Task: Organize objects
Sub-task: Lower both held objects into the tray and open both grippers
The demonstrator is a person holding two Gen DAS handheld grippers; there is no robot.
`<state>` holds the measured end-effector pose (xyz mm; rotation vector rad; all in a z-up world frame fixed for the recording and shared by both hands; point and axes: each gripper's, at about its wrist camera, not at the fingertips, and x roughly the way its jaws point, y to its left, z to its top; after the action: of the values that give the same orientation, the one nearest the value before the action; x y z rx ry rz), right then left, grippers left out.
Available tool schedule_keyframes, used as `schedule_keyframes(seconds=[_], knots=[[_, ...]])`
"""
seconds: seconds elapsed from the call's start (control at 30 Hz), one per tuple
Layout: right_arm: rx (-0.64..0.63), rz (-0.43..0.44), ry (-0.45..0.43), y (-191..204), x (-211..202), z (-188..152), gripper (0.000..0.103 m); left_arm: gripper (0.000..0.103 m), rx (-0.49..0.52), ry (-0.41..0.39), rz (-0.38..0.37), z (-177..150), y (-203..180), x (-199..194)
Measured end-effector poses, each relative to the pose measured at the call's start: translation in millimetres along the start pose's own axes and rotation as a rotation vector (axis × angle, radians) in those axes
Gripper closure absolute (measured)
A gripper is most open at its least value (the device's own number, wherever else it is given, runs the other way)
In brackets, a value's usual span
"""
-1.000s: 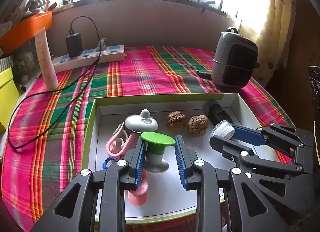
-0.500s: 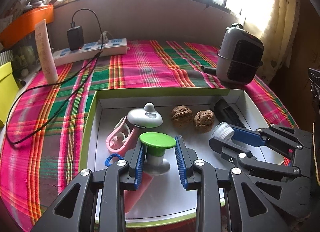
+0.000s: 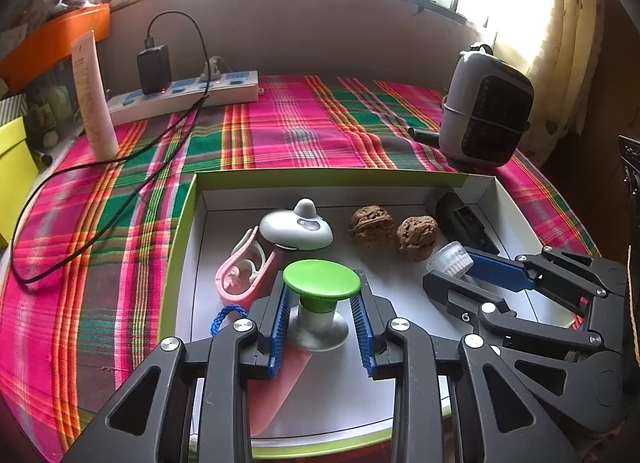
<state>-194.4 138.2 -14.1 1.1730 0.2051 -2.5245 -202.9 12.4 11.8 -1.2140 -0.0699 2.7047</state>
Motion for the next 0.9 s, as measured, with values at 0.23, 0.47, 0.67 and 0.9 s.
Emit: schedule_keyframes(seconds=[0.23,0.47,0.67,0.9], knots=[[-0.011,-0.010,0.009,1.8,1.6,0.4,0.073,0.068,0.000,-0.003,-0.002,0.8,-0.6,-1.1],[-0.015,-0.022,0.010,1.2,1.0,-0.6,0.073,0.063,0.015,-0.020,-0.001,1.1,-2.8,-5.6],[-0.016,-0.027,0.010,1.4,0.1,-0.7,0.066,0.061,0.008,-0.026,-0.003,1.5,-1.6,-8.1],[-0.009,-0.028,0.005,1.3,-3.5,-2.3,0.062,0.059,0.003,-0.045,-0.011,1.9,-1.6,-16.9]])
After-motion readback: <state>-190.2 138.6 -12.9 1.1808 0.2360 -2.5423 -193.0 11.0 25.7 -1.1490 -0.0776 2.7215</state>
